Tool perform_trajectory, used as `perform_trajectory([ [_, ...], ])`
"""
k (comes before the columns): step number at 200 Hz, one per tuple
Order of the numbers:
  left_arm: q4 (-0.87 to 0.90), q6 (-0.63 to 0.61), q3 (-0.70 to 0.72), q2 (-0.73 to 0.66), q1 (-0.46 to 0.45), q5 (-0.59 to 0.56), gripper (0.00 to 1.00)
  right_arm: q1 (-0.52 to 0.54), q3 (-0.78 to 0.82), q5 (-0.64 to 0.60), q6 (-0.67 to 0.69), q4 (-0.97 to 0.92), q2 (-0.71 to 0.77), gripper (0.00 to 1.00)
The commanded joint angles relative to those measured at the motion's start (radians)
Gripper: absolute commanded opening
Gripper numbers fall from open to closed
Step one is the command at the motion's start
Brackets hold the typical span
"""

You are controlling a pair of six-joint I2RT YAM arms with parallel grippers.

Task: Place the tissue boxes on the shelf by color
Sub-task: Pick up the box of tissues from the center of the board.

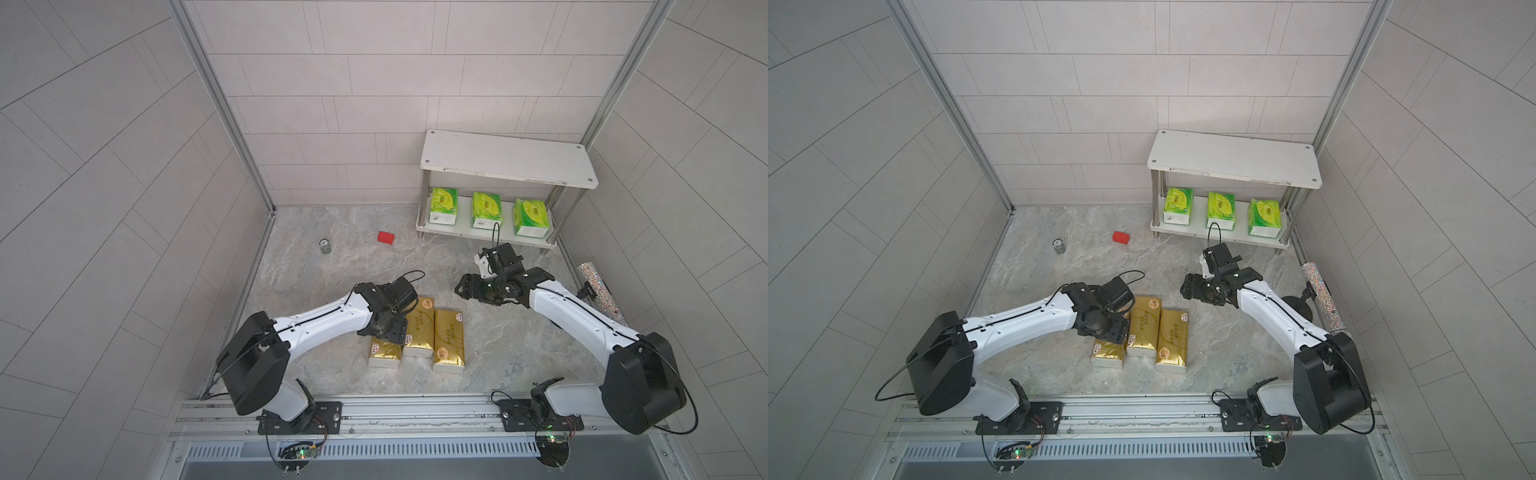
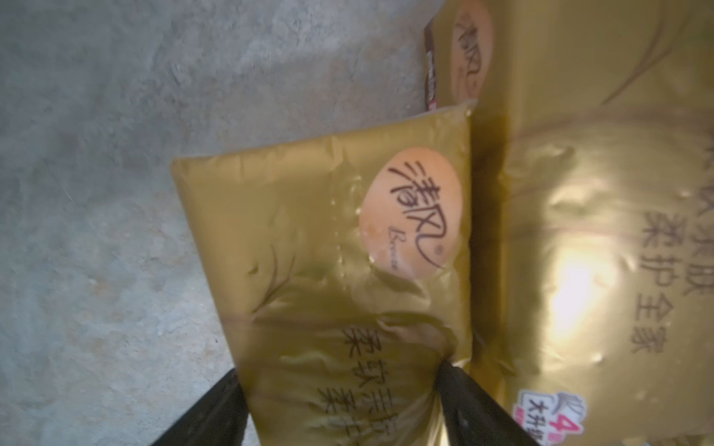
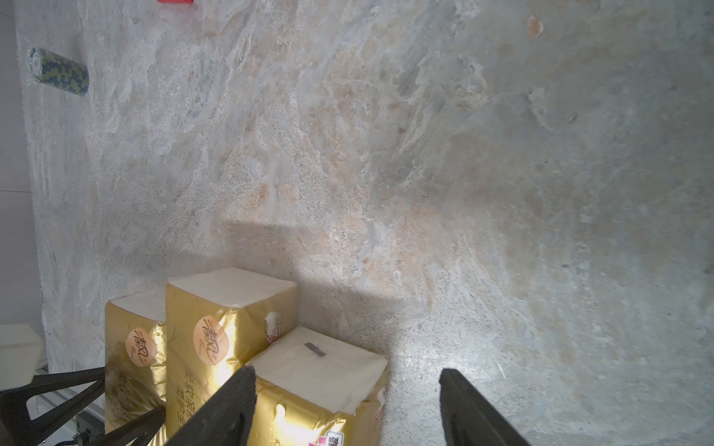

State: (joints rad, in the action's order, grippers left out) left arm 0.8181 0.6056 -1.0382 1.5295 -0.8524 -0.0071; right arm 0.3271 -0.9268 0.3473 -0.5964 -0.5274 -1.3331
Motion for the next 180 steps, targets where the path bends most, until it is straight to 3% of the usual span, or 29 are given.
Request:
perform_trajectory([
  [1, -0.016, -0.121, -0.04, 0.058, 0.064, -0.081, 0.76, 0.003, -0.007, -0.025, -0.007, -0.02, 0.019, 0.79],
  [55, -0.071, -0.368, -0.145, 0.174, 0.184, 0.015, 0.74, 0.003, -0.014, -0.031, -0.011, -0.033, 0.016, 0.79],
  [116, -0.081, -0.511, -0.335, 0.297, 0.267, 0.061, 0.76, 0.003, -0.018, -0.035, -0.005, -0.055, 0.025, 0.79],
  [148, -0.053, -0.513, -0.405, 0.332, 0.273, 0.005, 0.86, 0.002, -0.017, -0.032, -0.001, -0.065, 0.029, 0.79],
  [180, -0.076, -0.428, -0.368, 0.217, 0.272, -0.012, 0.97, 0.003, -0.012, -0.038, 0.011, -0.074, 0.043, 0.79],
])
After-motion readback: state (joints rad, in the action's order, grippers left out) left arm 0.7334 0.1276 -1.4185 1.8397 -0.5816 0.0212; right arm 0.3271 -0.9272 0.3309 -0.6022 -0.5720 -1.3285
